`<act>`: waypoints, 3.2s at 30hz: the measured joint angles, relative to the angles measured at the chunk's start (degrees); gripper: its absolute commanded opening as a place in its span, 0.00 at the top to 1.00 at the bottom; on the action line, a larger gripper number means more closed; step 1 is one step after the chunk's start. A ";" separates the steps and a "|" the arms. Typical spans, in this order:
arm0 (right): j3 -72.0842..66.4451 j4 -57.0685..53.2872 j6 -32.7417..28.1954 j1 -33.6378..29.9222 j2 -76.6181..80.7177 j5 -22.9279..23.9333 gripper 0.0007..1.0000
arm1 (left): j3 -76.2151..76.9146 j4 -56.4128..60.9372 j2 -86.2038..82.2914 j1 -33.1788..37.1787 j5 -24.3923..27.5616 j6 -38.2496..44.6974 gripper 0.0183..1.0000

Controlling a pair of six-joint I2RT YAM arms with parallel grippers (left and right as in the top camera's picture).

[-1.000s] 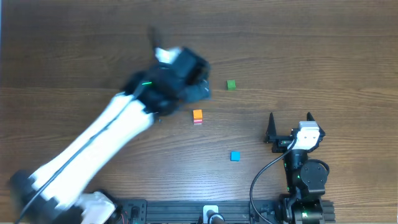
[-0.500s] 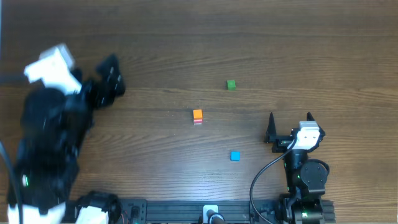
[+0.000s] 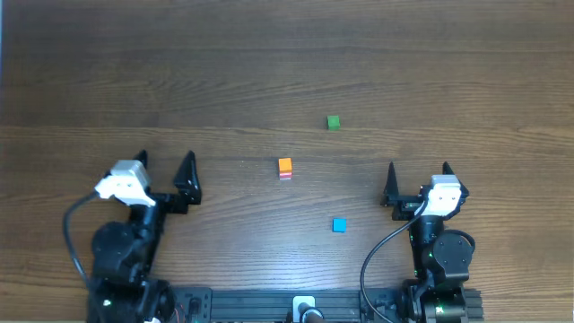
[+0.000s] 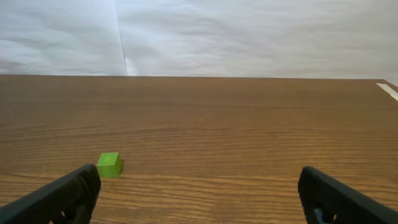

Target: Stack Cubes

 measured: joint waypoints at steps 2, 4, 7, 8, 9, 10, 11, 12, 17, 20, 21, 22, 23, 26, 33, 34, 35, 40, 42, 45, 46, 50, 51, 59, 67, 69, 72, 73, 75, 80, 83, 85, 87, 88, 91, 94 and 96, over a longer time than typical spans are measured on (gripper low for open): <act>0.00 0.00 0.00 0.00 0.00 0.00 0.01 | -3.15 1.73 -2.03 0.04 0.33 0.83 0.02; 0.00 0.00 -0.04 0.00 0.00 0.02 0.01 | -5.05 2.38 -3.48 0.44 0.85 1.90 0.02; 0.00 0.00 -0.02 0.00 0.00 0.00 0.01 | -6.19 2.51 -4.94 2.27 2.34 4.31 0.03; 0.00 0.00 0.02 0.00 0.00 0.02 0.01 | -6.23 2.32 -5.51 3.04 2.95 5.31 0.03; 0.00 0.00 0.02 0.00 0.00 0.00 0.01 | -6.23 2.01 -6.08 3.96 3.65 6.43 0.03; 0.00 0.00 -0.02 0.00 0.00 0.00 0.01 | -6.23 1.68 -6.64 4.72 4.26 7.45 0.03; 0.00 0.00 -0.02 0.00 0.00 0.02 0.01 | -6.23 1.40 -7.02 5.25 4.70 8.31 0.03; 0.00 0.00 0.02 0.00 0.00 0.00 0.01 | -6.23 0.94 -7.41 5.68 5.14 9.25 0.03; 0.00 0.00 -0.02 0.00 0.00 0.00 0.01 | -6.43 -1.22 -9.46 5.99 6.34 12.48 0.02; 0.00 0.00 0.02 0.00 0.00 0.02 0.01 | -7.76 -1.05 -10.93 5.99 6.56 13.27 0.02; 0.00 0.00 0.00 0.00 0.00 0.00 0.01 | -8.46 -1.07 -11.30 5.99 6.56 13.42 0.01; 0.00 0.00 0.00 0.00 0.00 0.00 0.01 | -9.03 -1.22 -11.43 5.99 6.58 13.55 0.00; 0.00 0.00 0.00 0.00 0.00 0.00 0.01 | -9.53 -1.29 -11.43 5.99 6.71 13.66 0.00; 0.00 0.00 -0.02 0.00 0.00 0.00 0.01 | -9.84 -1.31 -11.50 5.99 6.73 13.86 0.00; 0.00 0.00 0.00 0.00 0.00 0.00 0.01 | -9.84 -1.31 -11.50 5.99 6.75 14.08 0.00; 0.00 0.00 0.00 0.00 0.00 0.00 0.01 | -9.84 -1.31 -11.50 5.99 6.75 14.08 0.00; 0.00 0.00 0.00 0.00 0.00 0.00 0.01 | -9.84 -1.31 -11.50 5.99 6.75 14.10 0.00; 0.00 0.00 0.00 0.00 0.00 0.00 0.01 | -9.84 -1.31 -11.50 5.99 6.75 14.10 0.00; 0.00 0.00 -0.04 0.00 0.00 0.00 0.01 | -9.84 -1.31 -11.50 5.99 6.75 14.10 0.00; 0.00 0.00 0.00 0.00 0.00 0.00 0.01 | -9.84 -1.31 -11.50 5.99 6.75 14.10 0.00; 0.00 0.00 -0.04 0.00 0.00 0.00 0.01 | -9.84 -1.31 -11.50 5.99 6.75 14.10 0.00; 0.00 0.00 -0.02 0.00 0.00 0.00 0.01 | -9.84 -1.31 -11.50 5.99 6.75 14.10 0.00; 0.00 0.00 0.00 0.00 0.00 0.00 0.01 | -9.84 -1.31 -11.47 5.99 6.75 14.10 0.00; 0.00 0.00 0.00 0.00 0.00 0.00 0.01 | -9.84 -1.31 -11.47 5.99 6.75 14.10 0.00; 0.00 0.79 0.20 0.00 0.00 0.48 0.01 | -9.84 -1.31 -11.47 5.99 6.75 14.10 0.00; 0.00 0.85 0.61 0.00 0.00 0.50 0.01 | -9.84 -1.31 -11.47 5.99 6.75 14.10 0.00; 0.00 0.85 1.29 0.00 0.00 0.50 0.01 | -9.84 -1.31 -11.47 5.99 6.75 14.10 0.00; 0.00 0.90 1.44 0.00 0.00 0.50 0.01 | -9.84 -1.31 -11.47 5.99 6.75 14.10 0.00; 0.00 1.53 2.58 0.00 0.00 0.46 0.01 | -9.84 -1.31 -11.47 5.99 6.75 14.10 0.00; -0.15 8.46 6.75 0.00 1.73 -1.68 0.01 | -9.84 -1.29 -11.47 5.99 6.75 14.10 0.00; 0.81 13.33 7.98 0.00 8.48 -4.63 0.01 | -9.84 -1.25 -11.47 5.99 6.80 14.10 0.00; 4.61 13.57 8.31 0.00 16.98 -6.91 0.01 | -9.86 -1.22 -11.47 5.99 6.93 14.10 0.00; 9.73 12.81 8.63 0.00 24.72 -8.79 0.01 | -9.86 -1.22 -11.43 5.99 6.95 14.10 0.00; 13.31 11.67 8.81 0.00 29.20 -10.05 0.01 | -9.86 -1.20 -11.47 5.99 6.93 14.10 0.00; 24.52 7.85 9.07 0.00 41.20 -13.70 0.01 | -9.86 -1.22 -11.45 5.99 6.93 14.12 0.00; 36.79 1.14 9.38 0.02 52.96 -17.27 0.01 | -9.86 -1.22 -11.43 5.99 6.95 14.12 0.00; 43.52 -3.82 9.53 0.35 59.06 -18.51 0.01 | -9.86 -1.22 -11.43 5.99 6.95 14.12 0.00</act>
